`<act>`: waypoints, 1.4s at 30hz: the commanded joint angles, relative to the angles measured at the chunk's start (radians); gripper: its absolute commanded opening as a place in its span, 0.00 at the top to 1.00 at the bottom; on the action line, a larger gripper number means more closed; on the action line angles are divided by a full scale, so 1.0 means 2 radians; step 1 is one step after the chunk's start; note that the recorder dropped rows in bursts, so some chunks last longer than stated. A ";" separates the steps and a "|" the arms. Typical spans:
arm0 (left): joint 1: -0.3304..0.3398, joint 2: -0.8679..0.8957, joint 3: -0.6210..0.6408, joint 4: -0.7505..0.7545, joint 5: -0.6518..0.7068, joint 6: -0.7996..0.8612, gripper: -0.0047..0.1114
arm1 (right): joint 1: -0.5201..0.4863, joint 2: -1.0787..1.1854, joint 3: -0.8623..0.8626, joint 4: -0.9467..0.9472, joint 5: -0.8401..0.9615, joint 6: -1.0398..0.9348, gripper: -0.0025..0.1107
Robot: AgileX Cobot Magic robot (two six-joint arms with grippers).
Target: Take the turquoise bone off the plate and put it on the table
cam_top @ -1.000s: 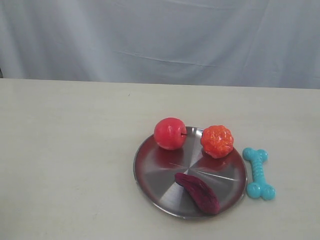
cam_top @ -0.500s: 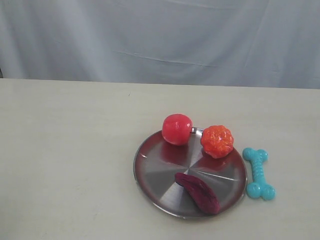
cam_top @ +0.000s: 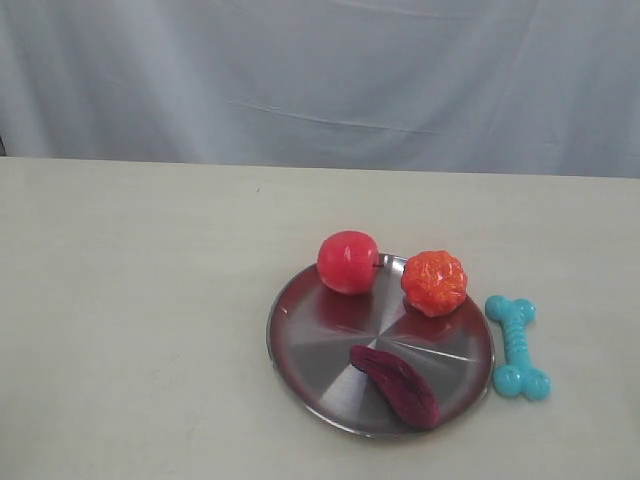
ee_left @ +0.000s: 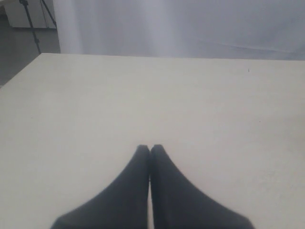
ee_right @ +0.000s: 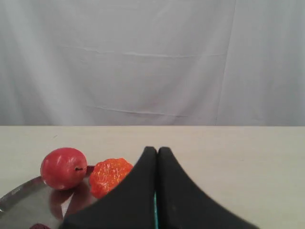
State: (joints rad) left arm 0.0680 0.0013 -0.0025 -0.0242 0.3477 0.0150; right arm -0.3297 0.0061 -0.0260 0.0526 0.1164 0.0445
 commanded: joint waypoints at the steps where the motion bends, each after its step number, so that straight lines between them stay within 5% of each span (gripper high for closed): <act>1: -0.004 -0.001 0.001 -0.001 -0.003 -0.002 0.96 | 0.002 -0.003 0.013 -0.004 0.014 -0.006 0.98; 10: -0.004 -0.001 0.001 -0.001 -0.003 -0.002 0.96 | 0.003 -0.003 0.013 -0.005 0.120 -0.019 0.98; 42: -0.004 -0.001 0.001 -0.001 -0.003 -0.002 0.96 | 0.003 -0.003 0.013 -0.005 0.119 -0.019 0.98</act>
State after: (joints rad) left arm 0.0680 0.0013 -0.0025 -0.0242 0.3477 0.0150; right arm -0.3282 0.0061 -0.0027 0.0511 0.3517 0.0095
